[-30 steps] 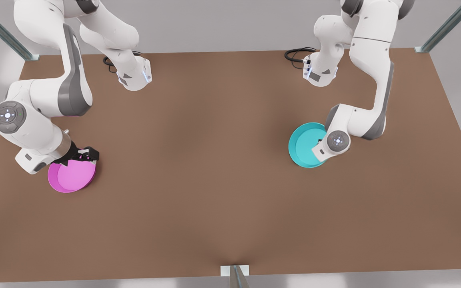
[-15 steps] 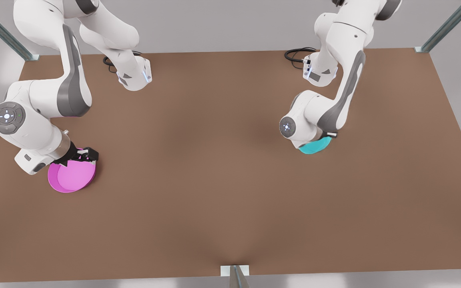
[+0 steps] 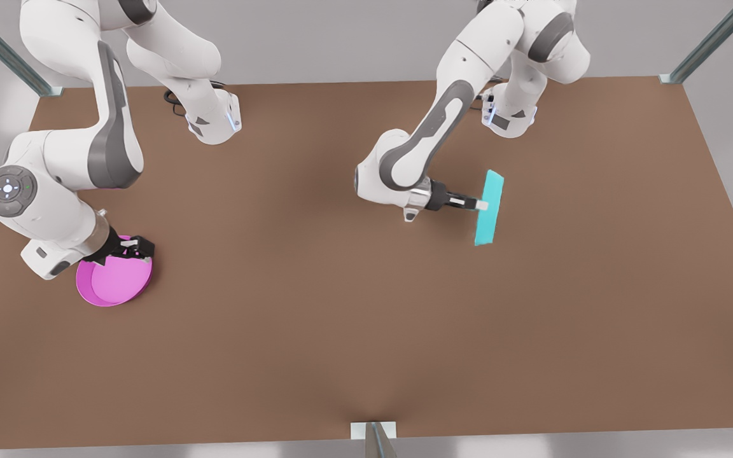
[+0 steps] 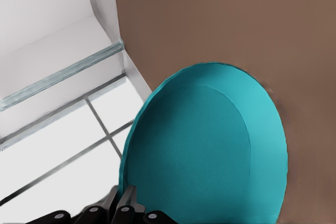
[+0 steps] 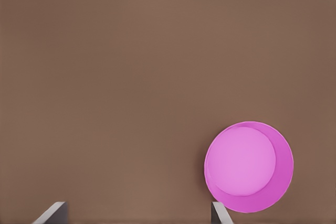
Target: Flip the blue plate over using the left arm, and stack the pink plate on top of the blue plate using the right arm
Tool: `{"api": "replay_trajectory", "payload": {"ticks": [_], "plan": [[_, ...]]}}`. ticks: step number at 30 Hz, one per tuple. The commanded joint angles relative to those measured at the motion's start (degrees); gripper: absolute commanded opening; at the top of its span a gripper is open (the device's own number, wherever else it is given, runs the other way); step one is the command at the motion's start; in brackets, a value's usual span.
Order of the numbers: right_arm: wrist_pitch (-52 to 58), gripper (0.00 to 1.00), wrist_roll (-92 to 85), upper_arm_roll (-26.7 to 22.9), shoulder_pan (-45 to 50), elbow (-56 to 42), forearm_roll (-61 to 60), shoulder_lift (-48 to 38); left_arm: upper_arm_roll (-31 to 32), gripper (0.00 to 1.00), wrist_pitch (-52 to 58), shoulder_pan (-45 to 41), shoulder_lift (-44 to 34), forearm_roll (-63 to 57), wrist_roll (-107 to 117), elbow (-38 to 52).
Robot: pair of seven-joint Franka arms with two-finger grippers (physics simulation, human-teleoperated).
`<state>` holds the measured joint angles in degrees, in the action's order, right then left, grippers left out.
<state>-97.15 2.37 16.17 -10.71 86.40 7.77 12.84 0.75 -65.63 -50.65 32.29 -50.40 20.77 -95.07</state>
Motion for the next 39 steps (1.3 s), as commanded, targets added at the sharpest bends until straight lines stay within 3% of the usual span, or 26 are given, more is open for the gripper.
{"api": "replay_trajectory", "payload": {"ticks": [1,10,15,32,33,38,39], "plan": [[0.03,1.00,0.00,0.00,-0.01,0.00,0.05,0.00,-1.53,0.21,0.50,-1.72,1.11,-0.05,0.06,1.20],[0.03,1.00,0.00,0.00,-0.01,0.00,-0.04,0.00,-19.29,0.21,1.64,-19.39,21.06,1.18,-0.12,16.40],[0.03,1.00,0.00,-0.08,-0.10,0.00,-0.04,0.08,-25.88,0.21,-0.29,-23.70,25.90,2.59,-0.29,17.90],[0.03,1.00,0.00,-0.17,-0.10,0.00,-0.04,0.08,-35.11,0.21,-2.31,-37.94,32.22,17.79,-0.03,20.98],[0.03,1.00,0.00,-0.17,-0.10,0.00,-0.04,0.08,-35.20,1.00,-2.31,-39.17,33.10,17.71,1.11,20.45],[-0.06,1.00,0.00,-0.17,-0.10,0.00,0.05,0.17,-35.64,1.00,-2.05,-40.23,33.54,18.93,3.75,20.53],[0.03,1.00,0.00,-0.17,-0.10,0.00,-0.04,0.17,-39.15,1.00,-3.19,-41.28,33.54,26.13,11.03,20.98]]}}
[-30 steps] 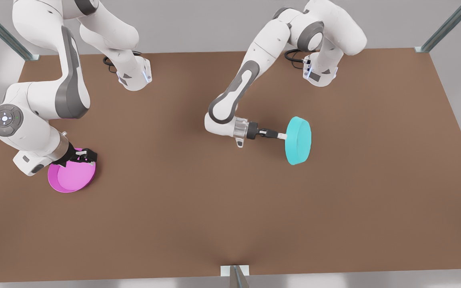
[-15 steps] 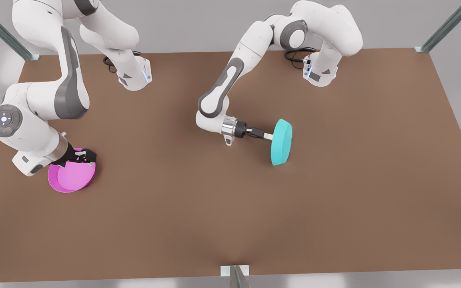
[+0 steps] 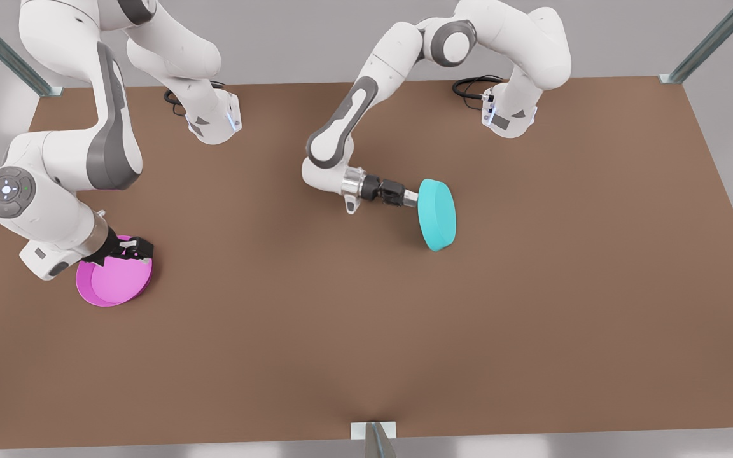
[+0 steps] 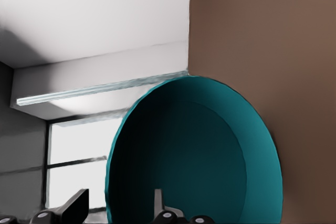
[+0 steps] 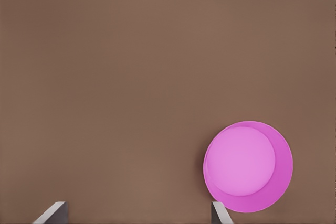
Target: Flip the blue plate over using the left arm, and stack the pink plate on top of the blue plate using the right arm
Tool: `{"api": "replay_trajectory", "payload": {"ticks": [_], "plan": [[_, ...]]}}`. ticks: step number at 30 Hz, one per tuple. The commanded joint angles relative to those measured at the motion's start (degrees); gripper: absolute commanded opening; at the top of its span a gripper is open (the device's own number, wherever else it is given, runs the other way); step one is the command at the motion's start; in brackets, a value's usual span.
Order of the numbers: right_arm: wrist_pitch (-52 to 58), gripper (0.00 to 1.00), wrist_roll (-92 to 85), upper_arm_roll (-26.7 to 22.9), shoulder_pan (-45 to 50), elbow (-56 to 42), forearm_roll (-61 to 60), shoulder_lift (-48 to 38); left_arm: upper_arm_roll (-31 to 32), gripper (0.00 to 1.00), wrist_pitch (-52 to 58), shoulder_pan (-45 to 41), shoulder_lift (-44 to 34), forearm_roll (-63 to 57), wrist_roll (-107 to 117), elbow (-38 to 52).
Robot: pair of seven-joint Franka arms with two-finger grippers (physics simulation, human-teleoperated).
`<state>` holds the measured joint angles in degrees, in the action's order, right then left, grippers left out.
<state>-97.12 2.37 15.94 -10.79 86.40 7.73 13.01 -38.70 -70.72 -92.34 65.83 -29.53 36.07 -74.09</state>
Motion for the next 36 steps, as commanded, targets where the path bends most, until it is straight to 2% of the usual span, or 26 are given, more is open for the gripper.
{"api": "replay_trajectory", "payload": {"ticks": [1,4,9,13,15,18,19,22,24,25,26,29,30,31,32,33,34,35,36], "plan": [[0.00,1.00,0.00,-0.04,-0.11,0.00,0.00,0.00,-0.06,1.00,-0.65,-0.30,0.09,9.40,2.59,0.00],[0.00,1.00,0.00,-0.04,-0.11,0.09,0.00,0.00,-0.15,1.00,-0.91,-1.70,0.62,13.88,7.08,0.09],[0.00,1.00,0.00,-0.12,-0.11,0.00,0.00,0.26,-0.24,1.00,-8.30,-2.76,0.62,26.28,25.27,1.67],[0.00,1.00,0.00,-0.12,-0.11,0.00,0.00,0.26,-0.42,1.00,-7.24,-3.99,0.27,35.95,33.45,6.68],[0.00,1.00,0.00,-0.12,-0.11,0.00,0.00,0.26,-3.14,1.00,-6.45,-4.96,0.18,41.04,34.15,7.65],[0.00,1.00,0.00,-0.12,-0.11,0.00,0.00,0.26,-3.84,1.00,-3.55,-5.57,-0.26,43.07,34.24,10.02],[0.00,1.00,0.00,-0.12,-0.11,0.00,0.00,0.26,-6.82,1.00,-1.98,-5.57,-1.13,46.57,33.45,10.89],[0.00,1.00,0.00,-0.12,-0.11,0.00,0.00,0.26,-10.70,1.00,0.49,-5.40,-3.06,50.89,32.92,12.04],[0.00,1.00,0.00,-0.12,-0.02,0.00,0.00,0.26,-11.75,1.00,4.18,-0.04,-10.89,50.71,15.37,11.95],[-0.08,1.00,0.00,-0.12,-0.11,0.00,0.00,0.26,-15.17,1.00,5.41,2.24,-13.17,50.80,5.63,11.78],[-0.08,1.00,0.00,-0.39,-0.20,0.00,0.00,0.44,-18.26,1.00,6.82,6.55,-16.69,50.71,-5.64,11.52],[0.00,1.00,0.00,-0.39,-0.20,-0.79,-0.26,0.97,-19.75,1.00,6.38,23.41,-24.15,50.45,-27.88,11.25],[0.00,1.00,-0.09,-0.39,-0.63,-0.70,-0.88,0.88,-14.86,1.00,2.36,31.49,-32.74,48.88,-30.01,9.06],[0.00,1.00,0.09,-0.30,-1.34,-0.70,-1.14,0.88,2.15,1.00,-3.53,42.81,-45.22,36.35,-29.83,2.57],[-0.17,1.00,0.00,-0.30,-2.39,-0.79,-1.14,0.97,20.37,1.00,-5.40,60.20,-52.19,31.29,-29.48,-0.17],[-0.87,1.00,0.00,-0.30,-2.66,-2.89,-1.23,1.84,25.41,1.00,-5.75,67.08,-55.35,31.29,-29.48,-1.22],[-0.79,1.00,-0.09,-0.39,-5.37,-3.25,-1.23,2.28,28.49,1.00,-7.15,72.81,-61.32,31.29,-29.92,-7.18],[-0.26,1.00,-3.14,-0.30,-10.64,-3.25,-6.66,2.11,32.00,1.00,-7.33,79.39,-63.97,31.46,-30.88,-9.57],[0.18,1.00,-5.97,-0.30,-14.33,-3.17,-7.82,1.76,33.77,1.00,-7.33,81.43,-65.12,31.46,-31.33,-11.07]]}}
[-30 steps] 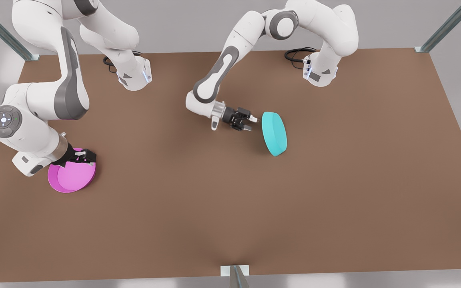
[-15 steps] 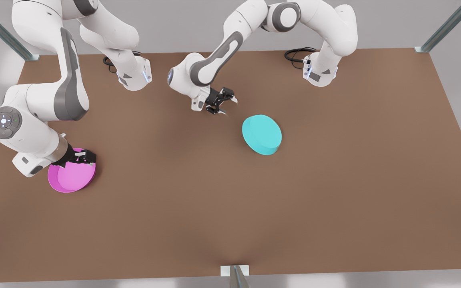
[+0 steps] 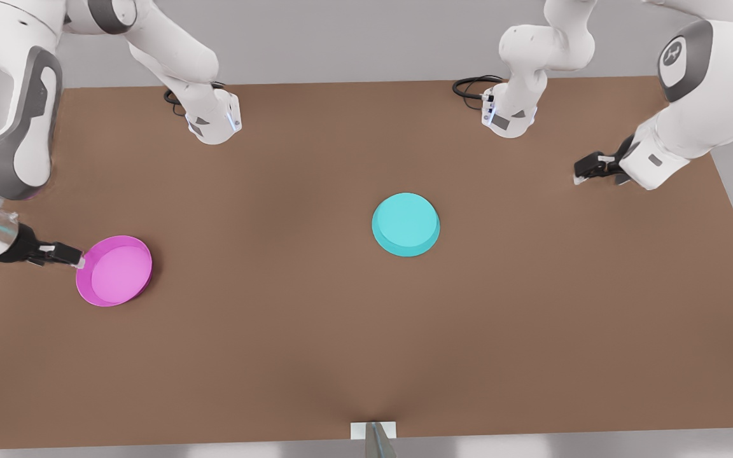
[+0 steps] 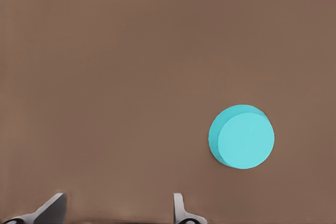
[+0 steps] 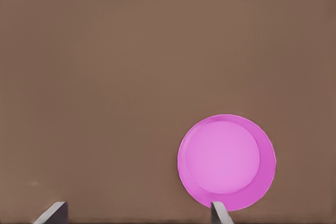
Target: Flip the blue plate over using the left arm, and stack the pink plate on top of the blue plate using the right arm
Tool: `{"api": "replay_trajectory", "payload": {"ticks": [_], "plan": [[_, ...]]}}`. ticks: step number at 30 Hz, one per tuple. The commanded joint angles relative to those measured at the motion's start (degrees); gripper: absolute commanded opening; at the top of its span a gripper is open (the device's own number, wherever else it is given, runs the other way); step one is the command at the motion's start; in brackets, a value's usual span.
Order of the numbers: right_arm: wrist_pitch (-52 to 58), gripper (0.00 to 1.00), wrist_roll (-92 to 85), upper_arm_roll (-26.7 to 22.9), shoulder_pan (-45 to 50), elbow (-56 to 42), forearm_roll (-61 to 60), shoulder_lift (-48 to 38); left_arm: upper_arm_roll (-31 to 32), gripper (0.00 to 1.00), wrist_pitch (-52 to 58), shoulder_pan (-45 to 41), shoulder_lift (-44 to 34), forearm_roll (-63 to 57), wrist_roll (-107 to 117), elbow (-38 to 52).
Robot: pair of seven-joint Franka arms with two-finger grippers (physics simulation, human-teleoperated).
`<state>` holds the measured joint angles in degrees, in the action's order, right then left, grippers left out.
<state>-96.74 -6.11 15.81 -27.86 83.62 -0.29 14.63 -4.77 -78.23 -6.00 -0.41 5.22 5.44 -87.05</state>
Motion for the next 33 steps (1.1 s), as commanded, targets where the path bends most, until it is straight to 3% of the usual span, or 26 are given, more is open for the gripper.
{"api": "replay_trajectory", "payload": {"ticks": [1,3,6,8,14,16,24,33], "plan": [[0.23,1.00,-1.70,0.01,-1.48,0.31,-0.07,-0.12,0.19,1.00,0.00,-4.29,-0.12,-1.79,0.10,-0.40],[1.82,1.00,-7.51,0.01,-5.45,0.14,-0.50,-0.04,0.55,1.00,5.79,-4.90,3.48,-1.44,0.19,4.25],[1.55,1.00,-9.79,2.39,-11.60,3.21,-3.23,0.67,0.81,1.00,5.80,-5.34,4.63,-1.35,-0.08,7.34],[-3.45,1.00,-15.06,5.64,-16.43,5.15,-3.14,4.00,0.90,1.00,6.42,-6.04,4.45,-1.61,-0.34,7.60],[-14.18,1.00,-24.39,6.17,-23.73,13.58,-2.97,6.91,0.64,1.00,7.30,-6.04,4.80,-1.70,-0.25,7.60],[-18.40,1.00,-26.67,9.86,-28.82,16.31,-2.44,9.45,0.64,1.00,7.12,-6.04,4.63,-1.70,-0.08,7.78],[-28.94,1.00,-47.76,10.56,-36.47,19.38,-1.82,17.89,0.81,1.00,7.91,-7.80,5.42,-4.25,1.50,8.04],[-40.20,1.00,-54.88,10.65,-38.85,24.22,-1.56,24.48,0.55,1.00,7.65,-7.80,5.95,-3.98,1.42,8.74]]}}
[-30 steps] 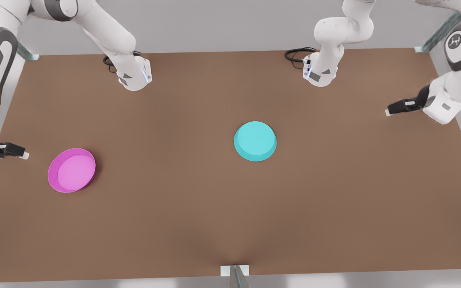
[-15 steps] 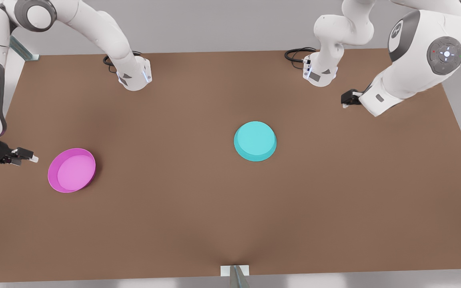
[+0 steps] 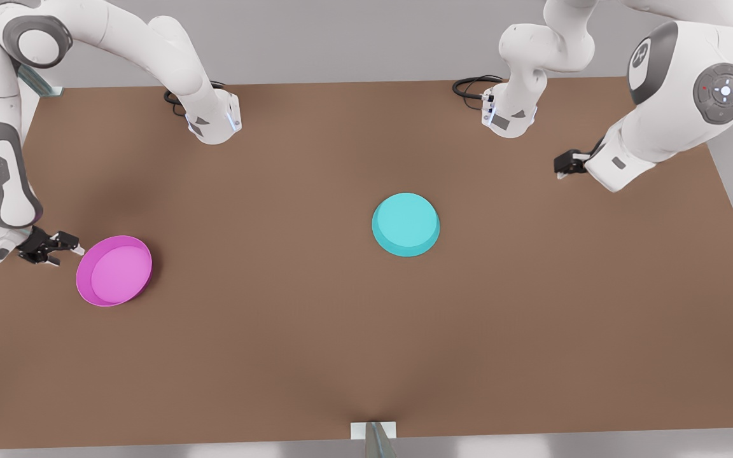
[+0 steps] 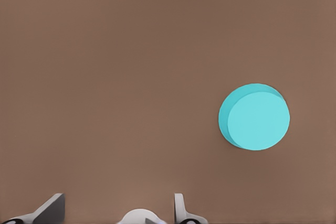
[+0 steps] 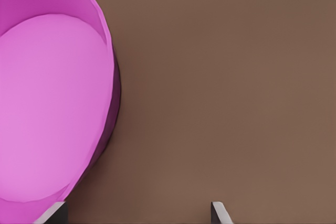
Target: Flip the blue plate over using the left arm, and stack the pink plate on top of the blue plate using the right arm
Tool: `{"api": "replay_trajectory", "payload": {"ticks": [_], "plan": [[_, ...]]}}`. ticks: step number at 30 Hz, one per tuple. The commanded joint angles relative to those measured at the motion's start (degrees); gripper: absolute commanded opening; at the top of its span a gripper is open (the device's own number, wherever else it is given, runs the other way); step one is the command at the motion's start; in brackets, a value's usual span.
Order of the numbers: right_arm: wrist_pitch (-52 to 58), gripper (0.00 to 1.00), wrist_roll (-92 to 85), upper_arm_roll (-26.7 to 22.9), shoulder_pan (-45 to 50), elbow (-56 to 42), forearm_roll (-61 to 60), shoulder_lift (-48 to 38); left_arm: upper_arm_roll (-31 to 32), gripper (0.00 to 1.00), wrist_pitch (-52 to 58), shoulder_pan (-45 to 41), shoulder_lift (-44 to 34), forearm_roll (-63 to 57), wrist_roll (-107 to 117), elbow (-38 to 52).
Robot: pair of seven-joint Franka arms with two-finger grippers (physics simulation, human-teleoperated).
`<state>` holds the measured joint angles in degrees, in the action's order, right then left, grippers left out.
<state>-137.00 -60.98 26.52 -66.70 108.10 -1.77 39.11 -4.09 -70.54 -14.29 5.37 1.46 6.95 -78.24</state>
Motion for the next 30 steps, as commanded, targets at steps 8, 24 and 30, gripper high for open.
{"api": "replay_trajectory", "payload": {"ticks": [8,24,30], "plan": [[4.98,1.00,5.25,2.91,0.79,0.62,-0.16,-5.71,0.04,1.00,0.41,-0.39,0.96,-0.32,0.43,0.46],[-4.33,1.00,30.05,10.30,3.77,3.17,0.10,-3.60,0.31,1.00,0.67,1.72,1.49,-0.23,3.24,0.46],[-6.00,1.00,30.31,9.95,5.88,3.35,1.16,-1.32,-0.13,1.00,-4.78,0.32,4.74,-0.32,3.86,2.39]]}}
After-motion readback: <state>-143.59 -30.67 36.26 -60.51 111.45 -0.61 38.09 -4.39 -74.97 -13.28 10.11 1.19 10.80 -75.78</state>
